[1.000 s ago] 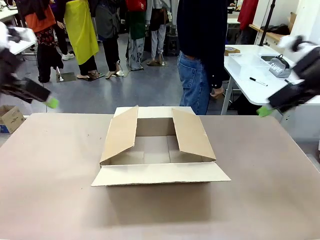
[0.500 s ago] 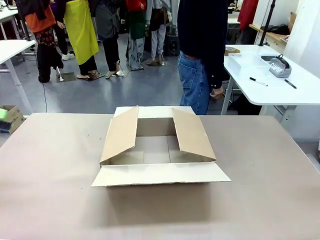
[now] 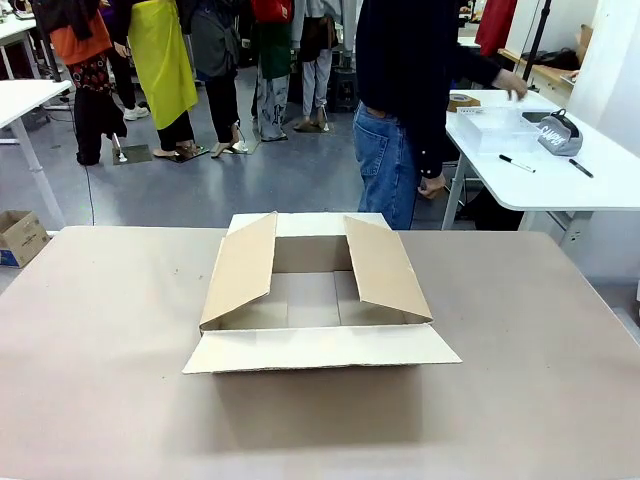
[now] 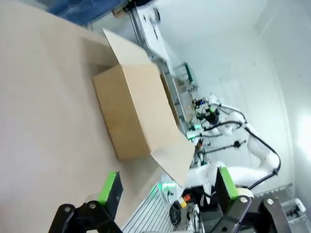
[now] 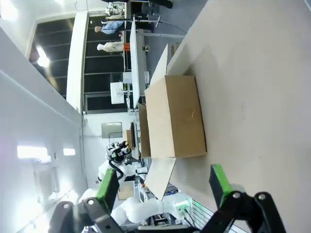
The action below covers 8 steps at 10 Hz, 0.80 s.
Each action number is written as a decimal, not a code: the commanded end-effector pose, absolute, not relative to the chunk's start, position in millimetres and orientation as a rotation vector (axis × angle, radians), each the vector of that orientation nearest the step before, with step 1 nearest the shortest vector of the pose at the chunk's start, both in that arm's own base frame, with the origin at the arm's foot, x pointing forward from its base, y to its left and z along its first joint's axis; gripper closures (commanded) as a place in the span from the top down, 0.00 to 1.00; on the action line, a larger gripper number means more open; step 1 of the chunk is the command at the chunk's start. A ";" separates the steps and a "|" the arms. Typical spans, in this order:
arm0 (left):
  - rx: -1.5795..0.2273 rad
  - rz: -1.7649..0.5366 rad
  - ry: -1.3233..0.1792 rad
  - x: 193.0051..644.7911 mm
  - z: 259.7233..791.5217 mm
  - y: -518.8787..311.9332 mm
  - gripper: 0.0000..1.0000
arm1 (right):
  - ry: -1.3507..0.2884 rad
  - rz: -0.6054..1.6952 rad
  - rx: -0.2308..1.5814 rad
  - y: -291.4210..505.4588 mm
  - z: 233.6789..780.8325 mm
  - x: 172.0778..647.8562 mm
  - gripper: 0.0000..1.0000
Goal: Pack the gift set into the box.
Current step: Place both hands on the side flaps of the Package Box and spread them outward.
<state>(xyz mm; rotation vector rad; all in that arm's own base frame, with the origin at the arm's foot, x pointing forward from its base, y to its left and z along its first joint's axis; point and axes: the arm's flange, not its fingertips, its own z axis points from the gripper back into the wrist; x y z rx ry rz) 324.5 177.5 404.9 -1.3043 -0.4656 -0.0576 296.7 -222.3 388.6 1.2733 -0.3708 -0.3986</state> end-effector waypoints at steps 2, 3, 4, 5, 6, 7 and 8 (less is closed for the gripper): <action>-1.279 -0.144 -0.470 317.5 422.0 167.6 1.00 | -0.400 -0.349 1.256 -219.9 417.8 287.8 1.00; -1.279 -0.144 -0.470 317.5 422.0 167.6 1.00 | -0.400 -0.349 1.256 -219.9 417.8 287.8 1.00; -1.279 -0.144 -0.470 317.5 422.0 167.6 1.00 | -0.400 -0.349 1.256 -219.9 417.8 287.8 1.00; -1.279 -0.144 -0.470 317.5 422.0 167.6 1.00 | -0.400 -0.349 1.256 -219.9 417.8 287.8 1.00; -1.279 -0.144 -0.470 317.5 422.0 167.6 1.00 | -0.400 -0.349 1.256 -219.9 417.8 287.8 1.00; -1.259 -0.129 -0.437 316.4 422.4 166.7 1.00 | -0.394 -0.354 1.245 -221.2 418.1 287.9 1.00; -1.176 -0.119 -0.353 320.9 446.1 141.1 1.00 | -0.435 -0.300 1.058 -166.5 440.5 307.4 1.00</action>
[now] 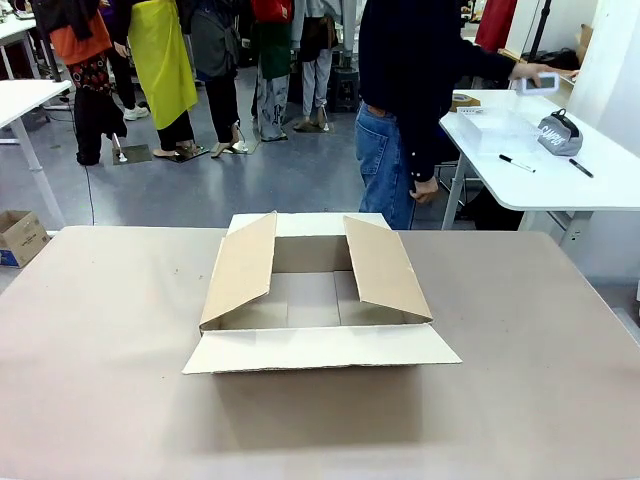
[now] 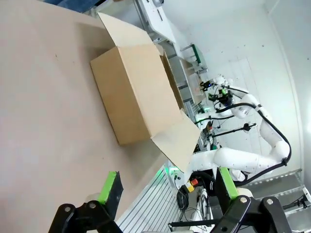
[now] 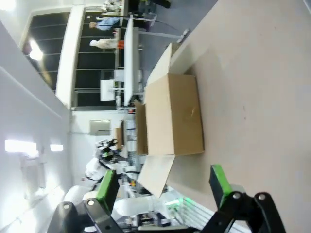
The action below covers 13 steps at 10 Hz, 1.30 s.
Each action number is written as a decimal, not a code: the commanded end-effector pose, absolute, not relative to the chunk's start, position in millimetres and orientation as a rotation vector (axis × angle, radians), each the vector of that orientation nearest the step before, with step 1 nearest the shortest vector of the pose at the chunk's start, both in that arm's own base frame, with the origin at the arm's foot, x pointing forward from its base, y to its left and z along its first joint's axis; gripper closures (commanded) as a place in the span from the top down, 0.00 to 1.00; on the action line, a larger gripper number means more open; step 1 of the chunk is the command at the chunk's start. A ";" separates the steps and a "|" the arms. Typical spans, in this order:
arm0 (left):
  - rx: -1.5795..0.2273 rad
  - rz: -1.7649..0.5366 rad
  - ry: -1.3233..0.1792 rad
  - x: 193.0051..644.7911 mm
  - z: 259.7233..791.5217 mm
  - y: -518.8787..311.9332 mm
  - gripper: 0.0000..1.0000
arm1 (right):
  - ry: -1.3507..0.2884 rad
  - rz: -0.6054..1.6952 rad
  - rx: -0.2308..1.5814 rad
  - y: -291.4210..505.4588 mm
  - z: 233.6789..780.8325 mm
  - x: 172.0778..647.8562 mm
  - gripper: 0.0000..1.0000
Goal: Pack the gift set into the box.
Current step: Place both hands on the side flaps of the Package Box and spread them outward.
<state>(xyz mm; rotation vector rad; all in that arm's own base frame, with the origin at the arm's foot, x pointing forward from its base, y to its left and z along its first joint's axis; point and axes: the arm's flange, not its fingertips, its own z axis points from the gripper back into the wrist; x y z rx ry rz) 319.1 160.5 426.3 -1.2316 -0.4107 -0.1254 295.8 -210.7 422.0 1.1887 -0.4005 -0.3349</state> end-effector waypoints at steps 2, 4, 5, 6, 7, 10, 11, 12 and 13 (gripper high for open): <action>-0.996 -0.239 -0.258 334.6 507.8 62.0 1.00 | -0.467 -0.073 0.863 -57.3 475.2 328.6 1.00; -0.789 -0.360 -0.184 347.4 530.6 -36.8 1.00 | -0.472 0.120 0.672 55.9 471.3 335.1 1.00; -0.723 -0.402 -0.118 355.5 522.9 -75.5 1.00 | -0.482 0.201 0.649 88.8 462.3 328.8 1.00; -0.682 -0.434 -0.051 359.5 516.8 -88.4 1.00 | -0.538 0.247 0.644 94.6 462.7 322.0 1.00; -0.821 -0.357 -0.195 336.0 536.1 -58.3 1.00 | -0.455 0.174 0.686 62.7 502.2 341.5 1.00; -0.723 -0.389 -0.094 347.0 521.9 -116.0 1.00 | -0.463 0.287 0.617 115.9 491.5 335.4 1.00; -0.691 -0.328 -0.097 350.7 520.0 -122.0 1.00 | -0.431 0.322 0.614 115.9 491.1 330.7 1.00; -0.675 -0.317 -0.075 352.5 519.2 -125.7 1.00 | -0.403 0.375 0.608 114.4 491.8 324.2 1.00; -0.648 -0.280 -0.084 353.7 518.6 -132.1 1.00 | -0.396 0.398 0.596 113.5 491.5 319.7 1.00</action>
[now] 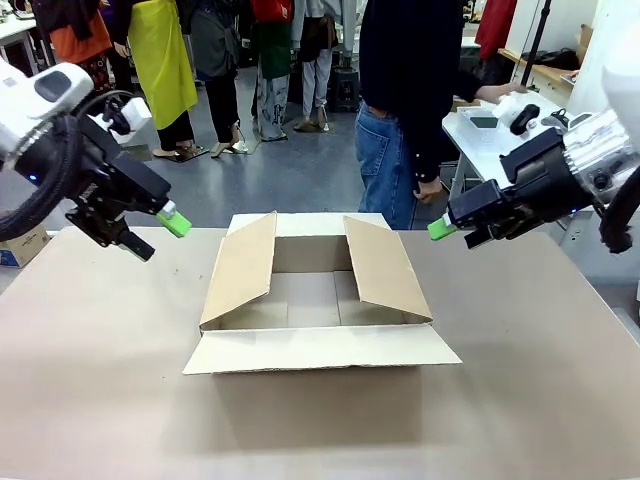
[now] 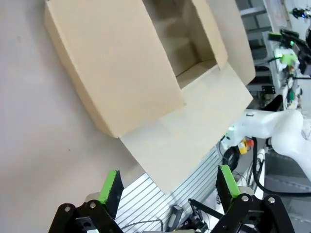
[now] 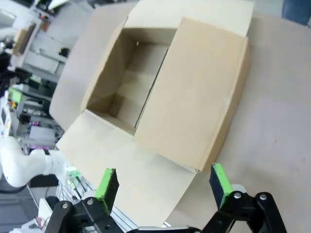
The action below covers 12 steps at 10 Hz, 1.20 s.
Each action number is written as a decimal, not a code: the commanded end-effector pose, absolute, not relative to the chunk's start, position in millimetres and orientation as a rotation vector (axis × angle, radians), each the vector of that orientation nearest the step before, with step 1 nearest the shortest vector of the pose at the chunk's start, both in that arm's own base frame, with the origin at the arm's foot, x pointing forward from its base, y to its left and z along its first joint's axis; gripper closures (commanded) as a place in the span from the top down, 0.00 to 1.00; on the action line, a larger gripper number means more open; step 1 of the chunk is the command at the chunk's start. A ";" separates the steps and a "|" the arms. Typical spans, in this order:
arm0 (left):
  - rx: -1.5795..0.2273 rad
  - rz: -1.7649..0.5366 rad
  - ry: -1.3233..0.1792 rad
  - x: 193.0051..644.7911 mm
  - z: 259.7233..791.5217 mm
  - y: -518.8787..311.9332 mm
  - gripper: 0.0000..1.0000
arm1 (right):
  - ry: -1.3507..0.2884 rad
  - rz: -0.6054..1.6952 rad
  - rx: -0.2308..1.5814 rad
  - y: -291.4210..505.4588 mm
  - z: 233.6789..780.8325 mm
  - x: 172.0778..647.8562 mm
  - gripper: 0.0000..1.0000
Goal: Pack the gift set into the box.
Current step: Place both hands on the side flaps of the Package Box and spread them outward.
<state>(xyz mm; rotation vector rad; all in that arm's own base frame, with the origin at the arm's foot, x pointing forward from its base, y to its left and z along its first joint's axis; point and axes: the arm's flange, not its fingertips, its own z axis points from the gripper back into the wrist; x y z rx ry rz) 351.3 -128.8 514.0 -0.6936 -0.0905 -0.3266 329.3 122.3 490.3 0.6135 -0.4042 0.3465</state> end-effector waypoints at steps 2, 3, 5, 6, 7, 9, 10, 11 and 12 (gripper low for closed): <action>-0.597 -0.256 -0.056 359.2 516.4 -145.5 1.00 | -0.387 0.414 0.546 113.9 488.2 319.7 1.00; -0.584 -0.259 -0.052 360.1 517.8 -151.5 1.00 | -0.406 0.401 0.547 113.4 488.8 321.5 1.00; -0.573 -0.250 -0.056 364.6 520.7 -158.1 1.00 | -0.380 0.388 0.570 121.5 489.9 325.2 1.00; -0.567 -0.246 -0.060 366.9 521.3 -160.2 1.00 | -0.380 0.388 0.570 121.5 489.9 325.2 1.00; -0.557 -0.251 -0.067 369.2 522.3 -163.5 1.00 | -0.380 0.388 0.570 121.5 489.9 325.2 1.00; -0.530 -0.263 -0.092 370.2 528.7 -172.0 1.00 | -0.380 0.388 0.570 121.5 489.9 325.2 1.00; -0.536 -0.303 -0.131 366.8 534.2 -179.9 1.00 | -0.380 0.388 0.570 121.5 489.9 325.2 1.00; -0.545 -0.329 -0.147 365.2 537.7 -188.2 1.00 | -0.380 0.388 0.570 121.5 489.9 325.2 1.00; -0.573 -0.353 -0.140 363.8 537.5 -198.0 1.00 | -0.380 0.388 0.570 121.5 489.9 325.2 1.00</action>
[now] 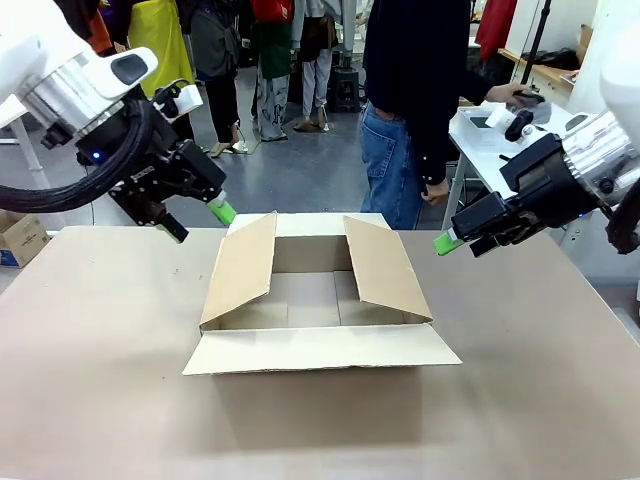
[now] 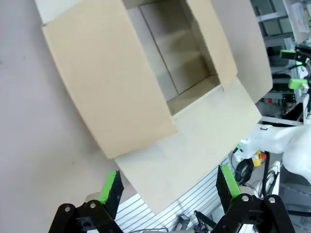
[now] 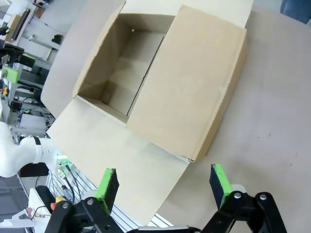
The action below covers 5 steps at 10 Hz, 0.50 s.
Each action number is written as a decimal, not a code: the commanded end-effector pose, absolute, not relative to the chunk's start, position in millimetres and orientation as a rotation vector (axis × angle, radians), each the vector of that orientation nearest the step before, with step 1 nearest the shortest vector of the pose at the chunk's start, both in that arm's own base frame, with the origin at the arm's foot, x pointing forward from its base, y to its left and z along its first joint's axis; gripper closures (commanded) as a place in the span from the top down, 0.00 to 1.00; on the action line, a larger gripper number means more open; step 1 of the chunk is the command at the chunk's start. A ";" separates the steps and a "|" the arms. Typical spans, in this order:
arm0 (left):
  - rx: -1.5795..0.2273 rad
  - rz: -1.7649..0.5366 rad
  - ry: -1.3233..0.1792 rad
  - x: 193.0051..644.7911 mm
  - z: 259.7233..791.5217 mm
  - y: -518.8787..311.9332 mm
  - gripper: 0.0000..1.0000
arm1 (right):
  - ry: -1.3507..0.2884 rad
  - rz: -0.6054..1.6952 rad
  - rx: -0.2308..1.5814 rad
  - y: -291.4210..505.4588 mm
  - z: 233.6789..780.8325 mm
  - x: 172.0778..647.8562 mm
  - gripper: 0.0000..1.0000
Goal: Pack the gift set into the box.
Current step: Place both hands on the side flaps of the Package Box and spread them outward.
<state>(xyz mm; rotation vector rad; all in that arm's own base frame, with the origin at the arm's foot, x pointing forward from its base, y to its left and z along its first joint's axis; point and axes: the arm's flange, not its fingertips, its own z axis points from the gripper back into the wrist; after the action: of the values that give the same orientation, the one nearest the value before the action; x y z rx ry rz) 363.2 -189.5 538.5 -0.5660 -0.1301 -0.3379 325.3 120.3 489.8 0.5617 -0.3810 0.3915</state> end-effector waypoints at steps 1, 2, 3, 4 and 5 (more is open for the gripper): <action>-0.542 -0.317 -0.153 365.5 533.8 -211.4 1.00 | -0.380 0.388 0.570 121.5 489.9 325.2 1.00; -0.459 -0.320 -0.117 367.7 528.4 -230.7 1.00 | -0.380 0.388 0.570 121.5 489.9 325.2 1.00; -0.380 -0.336 -0.096 367.2 527.2 -254.6 1.00 | -0.380 0.388 0.570 121.5 489.9 325.2 1.00; -0.295 -0.333 -0.098 367.5 525.0 -281.4 1.00 | -0.380 0.388 0.570 121.5 489.9 325.2 1.00; -0.236 -0.304 -0.140 372.6 521.2 -310.4 1.00 | -0.380 0.388 0.570 121.5 489.9 325.2 1.00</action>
<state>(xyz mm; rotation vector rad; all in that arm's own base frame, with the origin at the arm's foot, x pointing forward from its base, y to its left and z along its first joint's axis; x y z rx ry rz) 358.2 -285.8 514.6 -0.3302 -0.1220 -0.3529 325.1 120.5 489.4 0.5619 -0.3798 0.3920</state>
